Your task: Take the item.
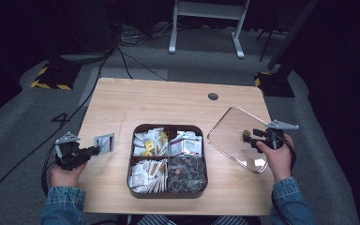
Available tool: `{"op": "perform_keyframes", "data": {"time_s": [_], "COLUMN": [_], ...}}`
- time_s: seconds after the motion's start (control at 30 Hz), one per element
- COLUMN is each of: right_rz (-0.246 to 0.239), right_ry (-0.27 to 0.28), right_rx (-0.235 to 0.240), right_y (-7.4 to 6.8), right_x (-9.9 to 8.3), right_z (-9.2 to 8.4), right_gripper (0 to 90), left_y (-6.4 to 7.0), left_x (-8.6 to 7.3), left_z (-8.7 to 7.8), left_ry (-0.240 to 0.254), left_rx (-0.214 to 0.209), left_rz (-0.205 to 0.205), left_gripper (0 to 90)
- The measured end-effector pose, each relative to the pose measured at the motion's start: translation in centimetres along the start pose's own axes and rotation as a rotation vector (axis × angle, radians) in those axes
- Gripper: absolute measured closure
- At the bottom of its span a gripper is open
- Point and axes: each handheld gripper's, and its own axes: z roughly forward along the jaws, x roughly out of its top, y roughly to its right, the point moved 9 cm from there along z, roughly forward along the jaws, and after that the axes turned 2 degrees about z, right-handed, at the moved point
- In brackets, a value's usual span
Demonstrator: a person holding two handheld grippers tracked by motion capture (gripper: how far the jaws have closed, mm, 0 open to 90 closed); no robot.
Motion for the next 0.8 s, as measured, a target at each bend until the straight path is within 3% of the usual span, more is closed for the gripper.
{"op": "perform_keyframes", "data": {"time_s": [0.13, 0.37, 0.43, 0.63, 0.7, 0.8], "right_rz": [0.005, 0.005, 0.003, 0.0, 0.003, 0.001], "right_ry": [-0.006, -0.007, -0.008, -0.015, -0.021, -0.021], "right_rx": [0.001, 0.002, 0.006, 0.009, 0.009, 0.01], "right_y": [0.0, 0.0, 0.0, -0.2, -0.2, -0.2], "right_x": [-0.2, -0.2, -0.2, -0.3, -0.4, -0.4], "right_z": [0.1, 0.1, 0.2, 0.4, 0.6, 0.6], "right_gripper": [36.4, 36.4, 36.3, 36.2, 36.2, 36.2], "left_y": [-0.5, -0.8, -0.3, 0.4, 0.3, 0.0], "left_x": [-0.3, -0.6, -0.5, -0.7, -0.9, -0.9], "left_z": [0.1, 0.2, 0.4, 0.8, 1.2, 1.3], "left_ry": [-0.014, -0.02, -0.012, -0.031, -0.052, -0.053], "left_rx": [-0.019, -0.021, -0.065, -0.122, -0.105, -0.082], "left_rz": [-0.044, -0.067, -0.067, -0.053, -0.047, -0.058], "left_gripper": [86.6, 85.2, 85.1, 85.2, 79.9, 63.6]}}
